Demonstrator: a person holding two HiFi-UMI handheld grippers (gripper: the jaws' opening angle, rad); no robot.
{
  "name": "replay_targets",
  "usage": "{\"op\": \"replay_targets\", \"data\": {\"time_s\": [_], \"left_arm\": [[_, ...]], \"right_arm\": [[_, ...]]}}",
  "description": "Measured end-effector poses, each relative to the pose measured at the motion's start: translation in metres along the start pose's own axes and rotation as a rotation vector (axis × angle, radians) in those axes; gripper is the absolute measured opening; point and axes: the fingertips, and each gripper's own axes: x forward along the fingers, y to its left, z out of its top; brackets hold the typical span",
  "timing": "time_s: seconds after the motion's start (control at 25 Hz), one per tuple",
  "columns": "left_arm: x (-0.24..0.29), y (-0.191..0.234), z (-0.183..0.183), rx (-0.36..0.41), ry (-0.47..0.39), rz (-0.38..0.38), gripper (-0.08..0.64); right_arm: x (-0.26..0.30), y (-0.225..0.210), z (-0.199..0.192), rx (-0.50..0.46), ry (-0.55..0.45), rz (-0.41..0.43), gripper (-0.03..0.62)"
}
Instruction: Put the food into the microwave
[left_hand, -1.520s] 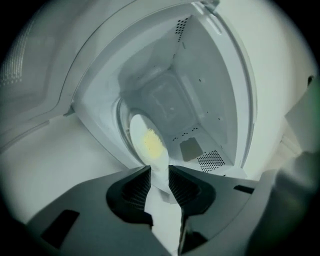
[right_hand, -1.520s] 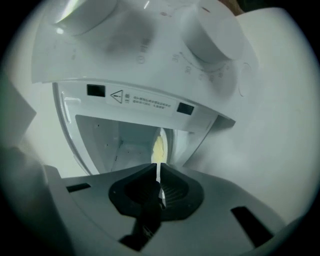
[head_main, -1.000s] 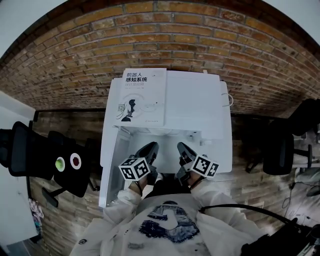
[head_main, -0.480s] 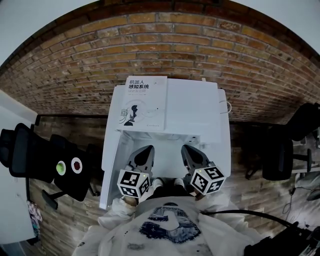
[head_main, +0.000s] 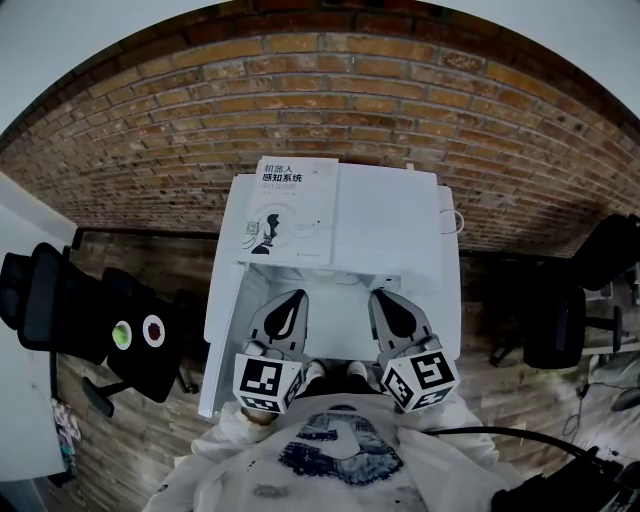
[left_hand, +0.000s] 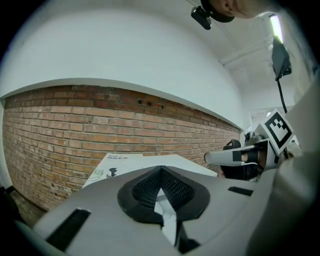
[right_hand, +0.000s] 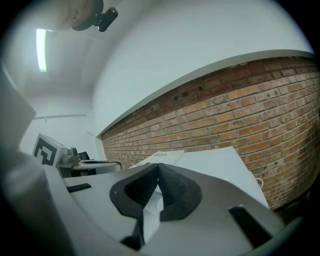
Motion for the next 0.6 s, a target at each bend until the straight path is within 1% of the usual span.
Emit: {"op": "replay_targets", "data": {"time_s": [0.16,0.28,0.36,0.52,0.6], "left_arm": [[0.0007,0.0028,0.0012,0.041,-0.005,0.028,0.006],[0.0001,0.0044,0.0004,0.041,0.003,0.033,0.006],[-0.0002,0.0039,-0.0020,0.030,0.024,0.030,0.006],[0.0020,0.0060,-0.0033,0.035,0.007,0.034,0.006],[0.0032,0.0058,-0.0048,0.037,0.012,0.032,0.006]], "right_arm": [[0.0022,-0.0020,-0.0023,-0.003,-0.003,-0.004,0.014],[0.0025,-0.0013,-0.0035,-0.002,-0.001,-0.005,0.014],[0.0025,-0.0019,-0.0043,0.002,-0.001,-0.007,0.014],[0.0016,-0.0039,-0.0049,-0.001,-0.003,-0.017,0.012],[0.0017,-0.0046,-0.0051,-0.008,-0.003,-0.023,0.012]]}}
